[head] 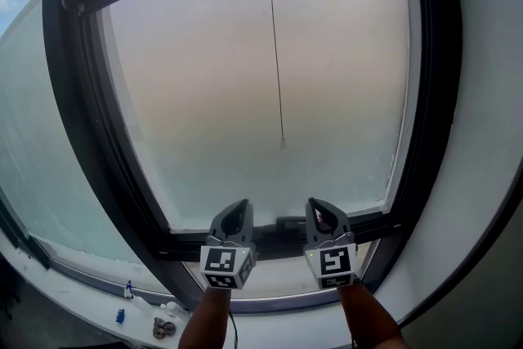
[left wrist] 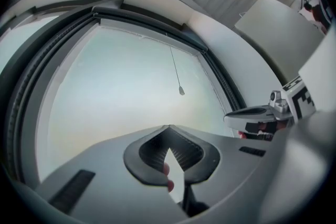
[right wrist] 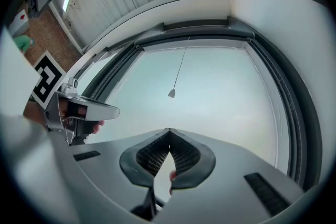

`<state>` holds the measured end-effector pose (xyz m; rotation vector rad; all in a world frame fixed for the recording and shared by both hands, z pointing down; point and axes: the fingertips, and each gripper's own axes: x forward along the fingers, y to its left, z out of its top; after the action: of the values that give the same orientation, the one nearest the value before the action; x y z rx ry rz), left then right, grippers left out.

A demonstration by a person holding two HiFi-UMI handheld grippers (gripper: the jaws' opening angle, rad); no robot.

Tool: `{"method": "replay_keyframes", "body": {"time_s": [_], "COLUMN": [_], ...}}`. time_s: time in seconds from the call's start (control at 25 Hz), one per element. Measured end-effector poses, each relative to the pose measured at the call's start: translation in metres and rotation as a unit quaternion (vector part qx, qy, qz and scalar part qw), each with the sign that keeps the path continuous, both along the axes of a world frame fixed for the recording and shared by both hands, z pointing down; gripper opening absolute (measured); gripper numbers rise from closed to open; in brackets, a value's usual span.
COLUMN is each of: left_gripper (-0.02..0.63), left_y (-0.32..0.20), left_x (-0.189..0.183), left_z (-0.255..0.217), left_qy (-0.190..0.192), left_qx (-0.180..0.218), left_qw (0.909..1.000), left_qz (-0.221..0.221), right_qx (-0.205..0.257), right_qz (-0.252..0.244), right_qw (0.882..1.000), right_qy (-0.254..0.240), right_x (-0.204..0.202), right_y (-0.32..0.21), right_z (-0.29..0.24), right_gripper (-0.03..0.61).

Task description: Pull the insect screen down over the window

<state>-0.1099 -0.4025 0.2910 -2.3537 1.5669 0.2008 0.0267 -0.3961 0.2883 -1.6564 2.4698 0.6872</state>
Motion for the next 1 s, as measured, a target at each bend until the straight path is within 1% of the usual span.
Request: {"method": "replay_keyframes", "body": {"time_s": [0.08, 0.16, 0.24, 0.36, 0.48, 0.52, 0.56, 0.64, 0.72, 0.84, 0.92, 1.0], "left_gripper": [0.0, 0.0, 0.0, 0.0, 0.0, 0.0, 0.0, 0.0, 0.0, 0.0, 0.0, 0.0], "left_y": [0.001, 0.001, 0.002, 0.011, 0.014, 0.014, 0.016, 0.024, 0.03, 0.029, 0.026, 0.026], "left_x": [-0.001, -0.001, 0.0, 0.007, 0.009, 0.011, 0.014, 0.022, 0.025, 0.024, 0.026, 0.029], "left_z": [-0.015, -0.031, -0.053, -0.093, -0.13, -0.143, -0.158, -0.188, -0.217, -0.255, -0.277, -0.3], "left_qy": [-0.018, -0.039, -0.07, -0.125, -0.177, -0.192, -0.209, -0.24, -0.26, -0.292, -0.315, -0.328], "left_qx": [0.022, 0.043, 0.08, 0.144, 0.181, 0.193, 0.209, 0.247, 0.268, 0.276, 0.279, 0.286], "left_qw": [0.9995, 0.998, 0.9936, 0.9801, 0.9648, 0.959, 0.9512, 0.9321, 0.9172, 0.8987, 0.8851, 0.8742], "left_qz": [-0.011, -0.022, -0.038, -0.055, -0.072, -0.079, -0.088, -0.113, -0.138, -0.176, -0.199, -0.215], "right_qx": [0.008, 0.03, 0.052, 0.082, 0.119, 0.134, 0.149, 0.178, 0.21, 0.253, 0.274, 0.292], "right_qz": [0.004, 0.01, 0.02, 0.043, 0.061, 0.068, 0.078, 0.102, 0.128, 0.162, 0.182, 0.2], "right_qw": [0.999, 0.996, 0.992, 0.984, 0.977, 0.973, 0.968, 0.954, 0.938, 0.911, 0.892, 0.874], "right_qy": [0.031, 0.078, 0.118, 0.152, 0.168, 0.176, 0.188, 0.217, 0.244, 0.284, 0.311, 0.333], "right_x": [0.0, -0.002, -0.002, 0.003, 0.007, 0.007, 0.008, 0.011, 0.013, 0.012, 0.011, 0.009], "right_y": [-0.001, -0.004, -0.007, -0.002, 0.003, 0.005, 0.007, 0.013, 0.019, 0.023, 0.023, 0.023], "right_z": [-0.017, -0.033, -0.052, -0.083, -0.118, -0.131, -0.144, -0.168, -0.192, -0.226, -0.247, -0.268], "right_gripper": [0.002, 0.003, 0.003, 0.003, 0.003, 0.003, 0.003, 0.003, 0.003, 0.003, 0.003, 0.003]}}
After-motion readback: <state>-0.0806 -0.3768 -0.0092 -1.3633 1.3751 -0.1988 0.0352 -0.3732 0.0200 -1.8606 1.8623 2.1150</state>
